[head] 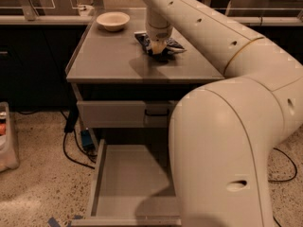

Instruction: Place blue chip bag into middle drawer

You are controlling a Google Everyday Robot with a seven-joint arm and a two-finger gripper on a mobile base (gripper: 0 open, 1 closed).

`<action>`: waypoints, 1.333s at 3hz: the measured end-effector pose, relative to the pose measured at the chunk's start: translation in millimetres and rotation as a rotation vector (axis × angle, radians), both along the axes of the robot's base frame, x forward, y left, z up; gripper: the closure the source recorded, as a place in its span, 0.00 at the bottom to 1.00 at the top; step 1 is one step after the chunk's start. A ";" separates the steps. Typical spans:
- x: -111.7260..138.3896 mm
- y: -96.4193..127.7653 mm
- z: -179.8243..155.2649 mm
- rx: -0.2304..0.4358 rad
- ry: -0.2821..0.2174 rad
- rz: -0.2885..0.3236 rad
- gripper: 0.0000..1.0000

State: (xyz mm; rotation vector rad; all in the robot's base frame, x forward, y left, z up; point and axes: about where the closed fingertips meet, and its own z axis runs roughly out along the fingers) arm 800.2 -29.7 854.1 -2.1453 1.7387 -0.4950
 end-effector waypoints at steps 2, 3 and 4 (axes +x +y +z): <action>0.0 0.0 -0.1 0.000 0.000 0.000 1.00; 0.0 0.0 -0.1 0.000 0.000 0.000 1.00; -7.0 -4.2 13.5 0.004 -0.005 0.028 1.00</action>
Offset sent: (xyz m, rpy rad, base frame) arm 0.0000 0.0000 0.0000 0.0000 0.0000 0.0000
